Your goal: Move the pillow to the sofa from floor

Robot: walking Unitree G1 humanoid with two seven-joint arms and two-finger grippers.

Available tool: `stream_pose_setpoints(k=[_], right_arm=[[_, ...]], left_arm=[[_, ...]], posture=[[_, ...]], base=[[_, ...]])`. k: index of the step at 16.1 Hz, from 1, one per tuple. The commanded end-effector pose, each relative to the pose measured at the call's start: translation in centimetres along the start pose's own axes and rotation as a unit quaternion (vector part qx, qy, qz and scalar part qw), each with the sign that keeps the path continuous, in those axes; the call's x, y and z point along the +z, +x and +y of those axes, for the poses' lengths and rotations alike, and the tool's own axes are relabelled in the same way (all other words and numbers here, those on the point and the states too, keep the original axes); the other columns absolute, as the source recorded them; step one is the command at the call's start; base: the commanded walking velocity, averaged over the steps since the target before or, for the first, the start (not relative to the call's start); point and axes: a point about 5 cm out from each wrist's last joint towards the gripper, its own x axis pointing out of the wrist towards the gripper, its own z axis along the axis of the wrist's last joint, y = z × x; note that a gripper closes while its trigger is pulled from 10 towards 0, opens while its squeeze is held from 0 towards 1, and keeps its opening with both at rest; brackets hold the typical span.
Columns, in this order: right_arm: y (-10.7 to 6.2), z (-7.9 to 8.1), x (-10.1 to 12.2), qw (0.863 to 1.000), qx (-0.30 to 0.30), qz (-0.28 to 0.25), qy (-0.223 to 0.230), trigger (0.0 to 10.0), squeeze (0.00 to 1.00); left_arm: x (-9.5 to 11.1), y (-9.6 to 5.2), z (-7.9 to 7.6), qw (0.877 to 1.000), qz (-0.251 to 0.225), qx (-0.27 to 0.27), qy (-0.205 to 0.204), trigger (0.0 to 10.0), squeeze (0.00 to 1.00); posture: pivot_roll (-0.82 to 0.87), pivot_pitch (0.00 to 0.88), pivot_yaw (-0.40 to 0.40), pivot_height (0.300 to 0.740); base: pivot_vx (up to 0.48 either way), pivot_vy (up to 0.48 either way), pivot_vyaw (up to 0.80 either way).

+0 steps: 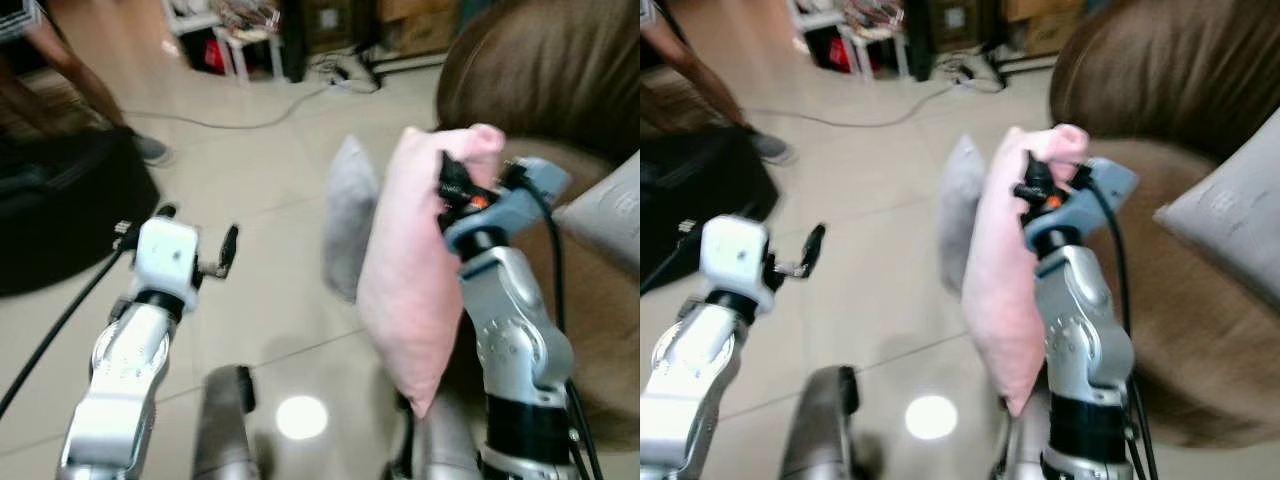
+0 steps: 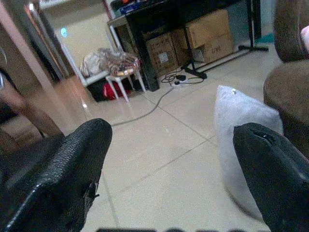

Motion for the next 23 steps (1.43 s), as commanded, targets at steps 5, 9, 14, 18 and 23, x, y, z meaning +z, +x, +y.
stream_pose_setpoints(k=[5,9,14,18,23], right_arm=[[1.1,1.5,0.6,0.999,0.05,0.005,0.018,10.0,0.0],[1.1,1.3,2.7,0.998,0.04,-0.033,0.025,10.0,0.0],[0.1,0.6,1.9,0.999,0.012,-0.023,0.022,10.0,0.0],[-0.1,0.2,1.7,1.0,-0.001,-0.019,0.018,10.0,0.0],[-0.4,-0.6,1.4,0.999,-0.025,-0.015,0.012,10.0,0.0]], left_arm=[[1.6,-0.9,0.5,0.999,-0.031,0.032,0.016,10.0,0.0],[1.7,-0.4,0.4,0.999,-0.032,0.019,0.016,10.0,0.0],[1.5,-0.1,0.0,1.0,-0.026,0.006,0.002,10.0,0.0],[1.6,0.1,-0.2,1.0,-0.028,-0.002,0.001,10.0,0.0],[1.5,0.3,-0.3,1.0,-0.027,-0.012,0.002,10.0,0.0]], posture=[[0.01,0.0,-0.076,0.596],[-0.03,0.0,-0.028,0.631],[-0.06,0.0,0.005,0.691],[-0.07,0.0,0.019,0.731],[-0.07,0.0,0.03,0.74]], base=[[0.0,0.0,0.0],[0.0,0.0,0.0],[0.0,0.0,0.0],[0.0,0.0,0.0],[0.0,0.0,0.0]])
